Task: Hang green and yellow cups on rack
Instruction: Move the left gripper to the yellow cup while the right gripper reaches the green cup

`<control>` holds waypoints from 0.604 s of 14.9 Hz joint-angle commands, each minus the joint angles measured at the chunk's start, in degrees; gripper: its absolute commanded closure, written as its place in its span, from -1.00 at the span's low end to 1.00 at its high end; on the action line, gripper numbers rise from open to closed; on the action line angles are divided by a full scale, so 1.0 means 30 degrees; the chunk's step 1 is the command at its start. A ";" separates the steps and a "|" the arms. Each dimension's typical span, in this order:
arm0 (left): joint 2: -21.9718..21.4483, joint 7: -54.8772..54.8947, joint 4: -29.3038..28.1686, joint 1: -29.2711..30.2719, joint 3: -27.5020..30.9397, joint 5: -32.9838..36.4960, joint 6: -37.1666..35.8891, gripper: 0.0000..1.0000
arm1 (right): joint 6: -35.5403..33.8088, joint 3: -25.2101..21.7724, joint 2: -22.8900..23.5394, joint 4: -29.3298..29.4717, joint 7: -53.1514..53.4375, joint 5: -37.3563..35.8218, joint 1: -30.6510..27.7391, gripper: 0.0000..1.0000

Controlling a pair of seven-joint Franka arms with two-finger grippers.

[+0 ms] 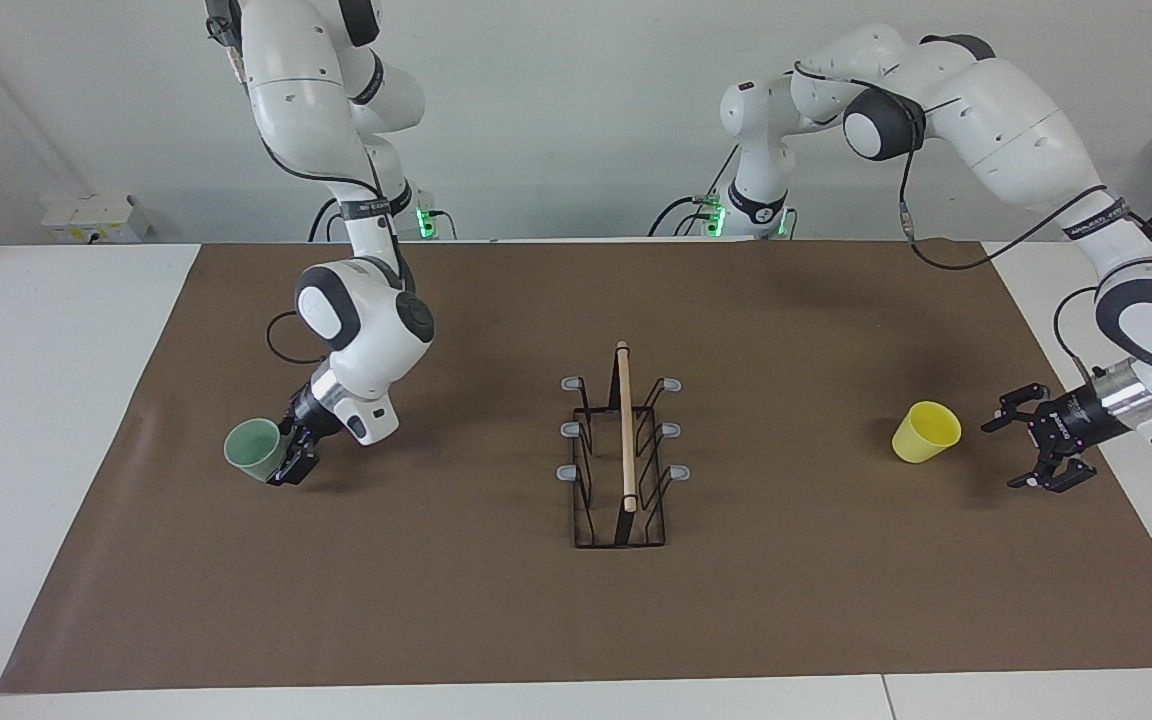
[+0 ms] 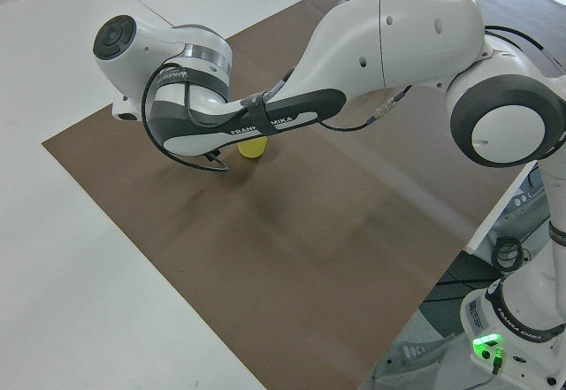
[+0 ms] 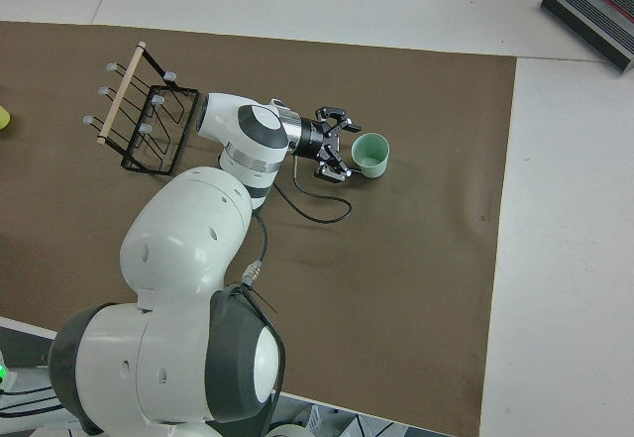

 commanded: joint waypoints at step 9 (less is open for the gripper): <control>-0.2737 -0.2051 -0.6557 0.0005 0.0826 -0.4709 0.0619 -1.00 | 0.0142 0.0139 -0.0341 -0.1219 0.1366 -0.2057 -0.0468 -1.00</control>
